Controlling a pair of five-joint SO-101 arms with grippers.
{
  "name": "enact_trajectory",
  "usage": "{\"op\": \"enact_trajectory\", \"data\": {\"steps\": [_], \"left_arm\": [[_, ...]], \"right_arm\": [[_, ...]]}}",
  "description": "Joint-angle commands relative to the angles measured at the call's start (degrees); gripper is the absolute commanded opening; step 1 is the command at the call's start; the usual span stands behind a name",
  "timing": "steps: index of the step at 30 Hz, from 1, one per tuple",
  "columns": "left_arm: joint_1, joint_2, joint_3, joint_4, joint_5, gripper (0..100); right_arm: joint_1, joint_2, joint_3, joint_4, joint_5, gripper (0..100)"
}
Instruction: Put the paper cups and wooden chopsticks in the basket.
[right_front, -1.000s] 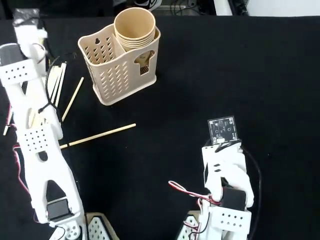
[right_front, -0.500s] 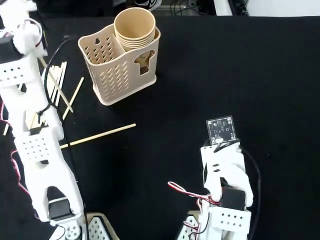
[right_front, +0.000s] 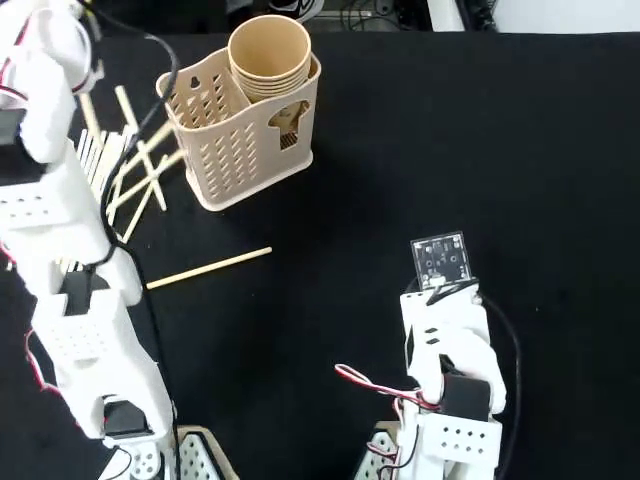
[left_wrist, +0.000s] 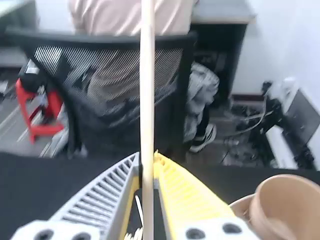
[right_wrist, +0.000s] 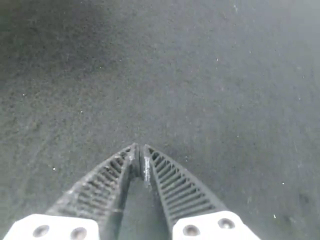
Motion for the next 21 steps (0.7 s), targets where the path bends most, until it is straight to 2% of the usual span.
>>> {"op": "enact_trajectory", "data": {"steps": [1, 4, 8, 14, 21], "left_arm": [[2.6, -2.8, -1.1, -4.7, 3.3, 3], [2.6, -2.6, -1.1, -8.9, 9.3, 3], [3.6, -2.5, -1.1, -13.0, 13.4, 3], [9.8, 1.1, -0.8, -17.1, 13.8, 3], [10.4, 11.3, -1.1, -20.0, 13.9, 3]], "right_arm": [[-0.8, -3.8, 0.0, 0.1, 0.4, 1.5], [-0.8, -3.8, 0.0, 0.1, 0.4, 1.5], [-0.8, -3.8, 0.0, 0.1, 0.4, 1.4], [-0.7, -3.8, 0.0, 0.1, 0.4, 1.4], [-0.7, -3.8, 0.0, 0.0, 0.4, 1.4]]}}
